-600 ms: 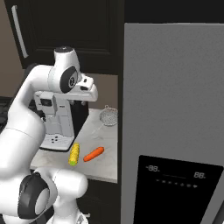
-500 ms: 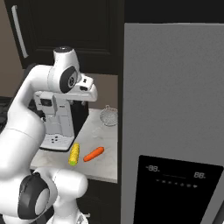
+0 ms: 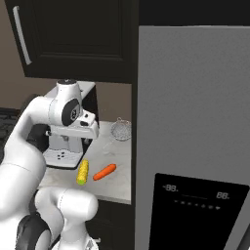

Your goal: Place the carrot and corn inside the fridge drawer. Close the drawer after placing the vegetables.

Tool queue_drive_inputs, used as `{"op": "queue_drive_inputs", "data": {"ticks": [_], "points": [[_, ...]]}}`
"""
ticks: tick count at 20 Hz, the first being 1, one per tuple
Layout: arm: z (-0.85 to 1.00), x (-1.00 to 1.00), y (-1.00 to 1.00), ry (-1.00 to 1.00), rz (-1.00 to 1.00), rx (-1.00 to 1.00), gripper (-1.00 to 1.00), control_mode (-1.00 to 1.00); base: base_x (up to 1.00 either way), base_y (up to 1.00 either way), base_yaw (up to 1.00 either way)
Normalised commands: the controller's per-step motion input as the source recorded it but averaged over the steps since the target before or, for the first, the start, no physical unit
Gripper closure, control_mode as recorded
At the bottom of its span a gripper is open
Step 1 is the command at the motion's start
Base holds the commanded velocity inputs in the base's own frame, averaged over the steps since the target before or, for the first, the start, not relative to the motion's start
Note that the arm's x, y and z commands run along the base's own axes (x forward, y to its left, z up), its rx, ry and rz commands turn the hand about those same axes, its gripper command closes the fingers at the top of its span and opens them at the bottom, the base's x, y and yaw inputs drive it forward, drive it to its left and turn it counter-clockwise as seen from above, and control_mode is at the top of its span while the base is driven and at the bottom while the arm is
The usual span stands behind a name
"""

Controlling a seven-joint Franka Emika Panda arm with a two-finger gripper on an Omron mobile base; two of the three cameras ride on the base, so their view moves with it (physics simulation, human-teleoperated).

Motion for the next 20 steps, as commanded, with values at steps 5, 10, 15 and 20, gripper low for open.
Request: {"op": "queue_drive_inputs", "data": {"ticks": [5,10,15,20], "points": [[-0.62,0.1,0.01,0.27,0.0,-0.02,-1.0,-1.0,0.0,0.0,0.0],[-0.65,-0.13,0.19,0.03,0.03,-0.06,-1.0,-1.0,0.0,0.0,0.0],[-0.55,0.19,0.1,0.02,0.0,-0.04,-1.0,-1.0,0.0,0.0,0.0],[-0.52,0.1,-0.08,-0.02,0.03,-0.03,-1.0,-1.0,0.0,0.0,0.0]]}}
